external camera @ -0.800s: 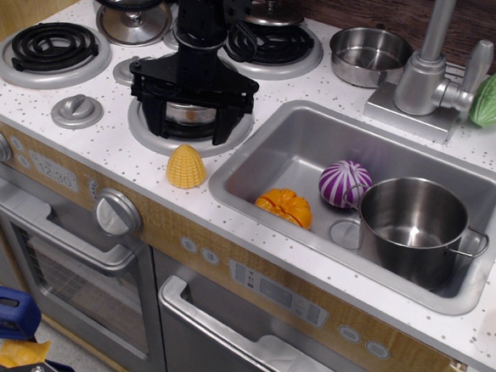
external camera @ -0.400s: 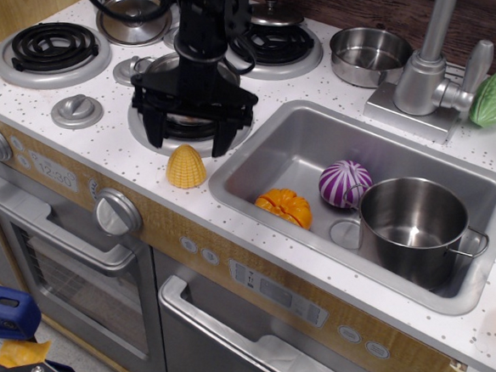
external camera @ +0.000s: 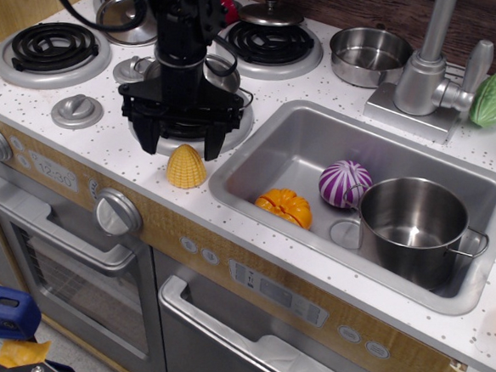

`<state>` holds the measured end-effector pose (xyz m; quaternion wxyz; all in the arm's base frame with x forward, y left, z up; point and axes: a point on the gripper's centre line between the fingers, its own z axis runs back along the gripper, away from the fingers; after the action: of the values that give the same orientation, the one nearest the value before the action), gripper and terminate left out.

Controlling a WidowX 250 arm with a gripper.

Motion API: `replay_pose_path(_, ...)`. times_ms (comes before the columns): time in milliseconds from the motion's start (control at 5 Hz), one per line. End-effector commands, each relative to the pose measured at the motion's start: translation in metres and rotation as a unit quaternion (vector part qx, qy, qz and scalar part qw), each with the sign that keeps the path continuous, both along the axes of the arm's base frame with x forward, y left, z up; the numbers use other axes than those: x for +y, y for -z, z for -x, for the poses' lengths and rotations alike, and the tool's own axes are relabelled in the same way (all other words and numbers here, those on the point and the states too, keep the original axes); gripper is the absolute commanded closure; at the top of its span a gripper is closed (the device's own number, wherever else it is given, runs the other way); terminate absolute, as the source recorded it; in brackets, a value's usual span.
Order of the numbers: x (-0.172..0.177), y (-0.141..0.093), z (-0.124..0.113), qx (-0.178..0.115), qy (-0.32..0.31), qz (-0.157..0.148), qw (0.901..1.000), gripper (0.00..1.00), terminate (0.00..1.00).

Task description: Put corn in pan which is on stove

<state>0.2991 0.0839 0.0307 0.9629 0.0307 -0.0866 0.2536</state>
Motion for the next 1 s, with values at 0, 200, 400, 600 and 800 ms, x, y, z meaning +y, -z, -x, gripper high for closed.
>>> replay_pose_path(0,0.0025,-0.0013,-0.0014,-0.018,0.001,-0.007,0.9998,0.0,0.0)
replay_pose_path(200,0.0022,0.0026,-0.0037,-0.023,0.013,-0.002,0.9996,0.0,0.0)
replay_pose_path(400,0.006,0.0046,-0.0071,-0.032,0.017,0.02,0.9991,0.0,0.0)
replay_pose_path(600,0.0069,0.0063,-0.0092,-0.042,0.016,0.034,0.9984,1.0,0.0)
replay_pose_path(800,0.0066,0.0053,-0.0085,-0.046,0.015,0.032,0.9983,1.0,0.0)
